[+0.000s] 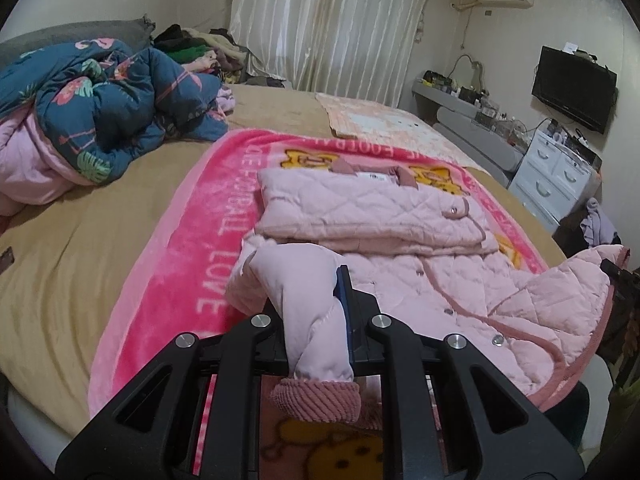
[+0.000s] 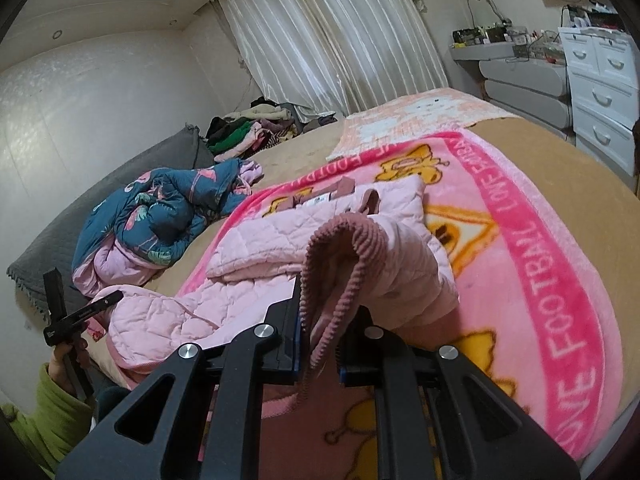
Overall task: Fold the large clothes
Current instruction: 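Lift the hem with both tools and fold it toward the collar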
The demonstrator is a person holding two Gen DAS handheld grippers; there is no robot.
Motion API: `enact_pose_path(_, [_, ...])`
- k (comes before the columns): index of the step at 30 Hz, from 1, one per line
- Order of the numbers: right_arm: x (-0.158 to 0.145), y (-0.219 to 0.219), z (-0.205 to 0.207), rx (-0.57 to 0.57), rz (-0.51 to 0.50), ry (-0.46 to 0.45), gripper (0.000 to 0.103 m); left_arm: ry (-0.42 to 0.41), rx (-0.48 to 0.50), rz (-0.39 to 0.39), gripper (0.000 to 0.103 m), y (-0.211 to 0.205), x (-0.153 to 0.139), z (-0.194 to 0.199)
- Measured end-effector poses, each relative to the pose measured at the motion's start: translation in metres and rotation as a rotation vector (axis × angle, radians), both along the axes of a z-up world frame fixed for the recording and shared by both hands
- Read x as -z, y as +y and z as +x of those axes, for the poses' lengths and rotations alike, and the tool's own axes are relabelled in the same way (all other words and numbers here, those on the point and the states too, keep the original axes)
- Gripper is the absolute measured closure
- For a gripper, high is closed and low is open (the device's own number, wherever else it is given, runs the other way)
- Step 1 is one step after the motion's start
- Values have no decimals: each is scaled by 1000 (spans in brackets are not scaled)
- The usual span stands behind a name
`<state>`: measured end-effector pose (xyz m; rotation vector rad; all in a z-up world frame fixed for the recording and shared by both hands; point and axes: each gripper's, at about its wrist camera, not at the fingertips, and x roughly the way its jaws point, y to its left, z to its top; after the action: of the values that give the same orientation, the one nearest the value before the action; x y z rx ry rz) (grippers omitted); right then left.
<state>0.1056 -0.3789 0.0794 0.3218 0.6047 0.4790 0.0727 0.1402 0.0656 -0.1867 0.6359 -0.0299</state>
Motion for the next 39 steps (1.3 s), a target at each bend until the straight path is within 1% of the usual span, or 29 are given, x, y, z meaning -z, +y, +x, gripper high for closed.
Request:
enact_pose_path(4, [-13,0,14,8,12,-12,92,-8,-10,3,94,3,-11,15])
enact_pose_path(11, [-35,-1,40,32,18,-31,92,-21,-17,32,94,4,-32,39])
enact_pose_path(19, [-51,-2,68,53,25,-26,92,-28,-27,48,94,8,-44,57])
enact_pose_path(27, [-58,2,103,77,39,-1,92,-39,-47,64,94,8,-53,93])
enact_pose_path(31, [-60,3,127,95,39,17,92,-39,-58,72,93,8,-55,114])
enact_pose_path(36, [-58,4,159,105,29,38,92,-23,-80,81,93,14,-51,143])
enact_pose_path(39, [-53,5,182,107,47,66,92,-11,-87,95,93,16,-47,159])
